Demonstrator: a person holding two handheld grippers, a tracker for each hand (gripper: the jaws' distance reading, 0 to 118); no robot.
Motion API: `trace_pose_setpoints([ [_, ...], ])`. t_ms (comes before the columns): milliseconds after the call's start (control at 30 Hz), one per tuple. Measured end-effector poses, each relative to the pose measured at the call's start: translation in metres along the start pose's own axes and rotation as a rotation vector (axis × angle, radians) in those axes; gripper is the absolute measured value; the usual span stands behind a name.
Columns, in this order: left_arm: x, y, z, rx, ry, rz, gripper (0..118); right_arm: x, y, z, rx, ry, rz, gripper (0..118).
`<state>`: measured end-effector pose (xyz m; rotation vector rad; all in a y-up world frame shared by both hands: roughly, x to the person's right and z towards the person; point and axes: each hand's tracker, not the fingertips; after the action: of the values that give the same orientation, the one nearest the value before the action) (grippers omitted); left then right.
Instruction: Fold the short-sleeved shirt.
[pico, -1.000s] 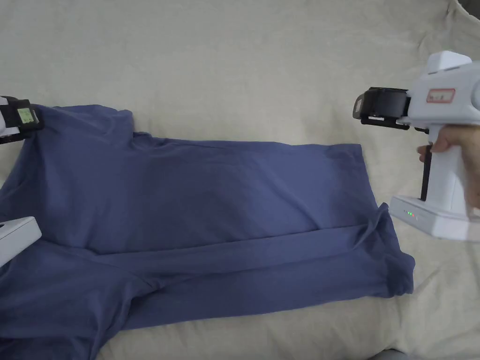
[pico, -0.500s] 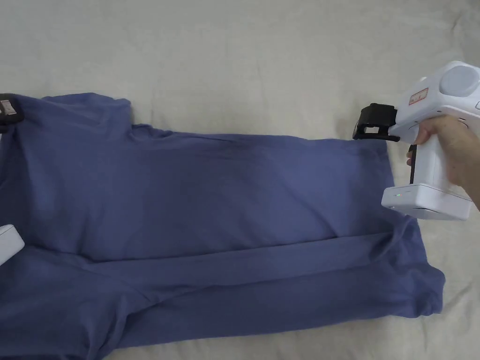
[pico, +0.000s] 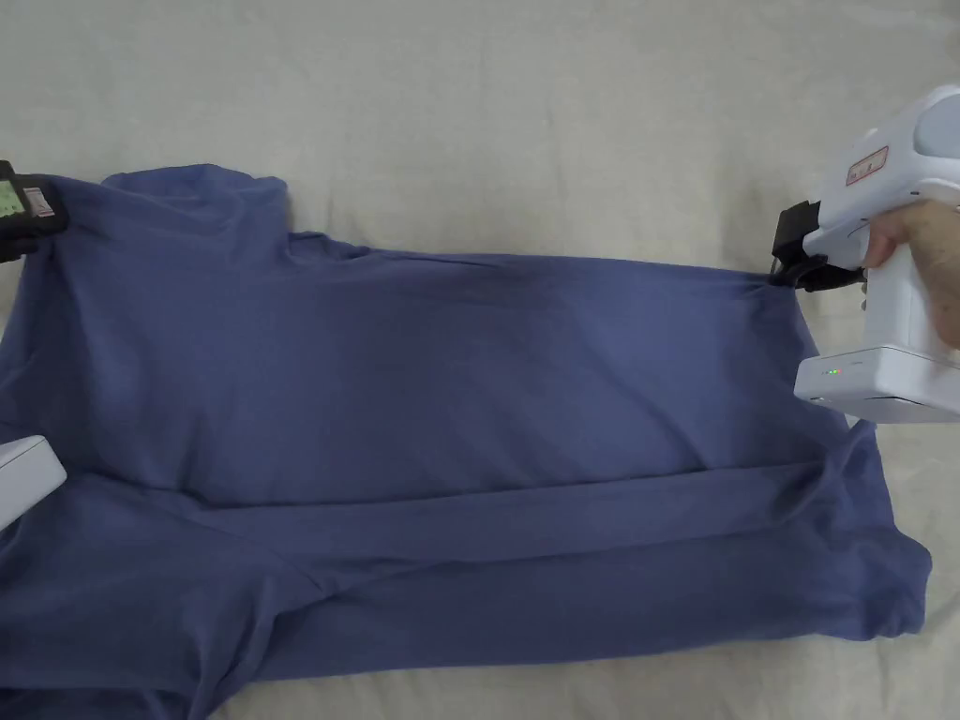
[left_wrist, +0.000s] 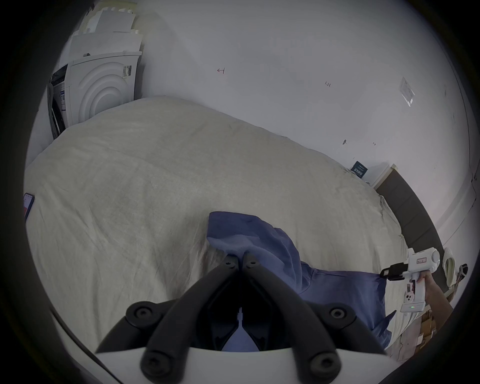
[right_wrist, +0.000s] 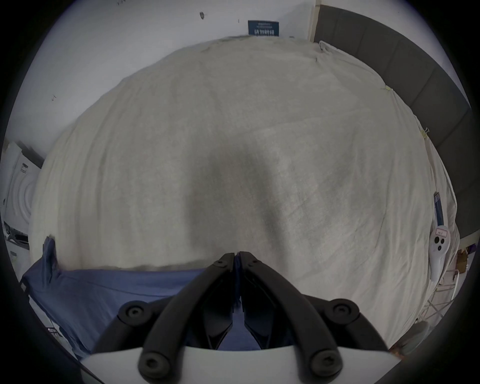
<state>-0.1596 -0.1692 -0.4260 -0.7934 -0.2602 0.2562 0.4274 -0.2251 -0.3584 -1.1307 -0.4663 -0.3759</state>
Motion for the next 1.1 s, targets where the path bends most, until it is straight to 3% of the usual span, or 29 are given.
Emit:
trace_pose_setpoints([
  [267, 0.006, -0.002, 0.033, 0.031, -0.03, 0.012, 0, 0.015, -0.018, 0.098, 0.192, 0.129, 0.059, 4],
  [567, -0.012, -0.021, 0.102, 0.101, -0.039, 0.035, 0, 0.054, -0.09, 0.179, 0.301, 0.16, 0.074, 4],
  [867, -0.043, -0.083, 0.129, 0.063, 0.004, 0.098, 0, 0.086, -0.182, 0.17, 0.235, 0.183, 0.03, 4],
  [1100, -0.068, -0.148, 0.12, -0.042, 0.069, 0.146, 0, 0.091, -0.229, 0.127, 0.142, 0.125, -0.005, 4],
])
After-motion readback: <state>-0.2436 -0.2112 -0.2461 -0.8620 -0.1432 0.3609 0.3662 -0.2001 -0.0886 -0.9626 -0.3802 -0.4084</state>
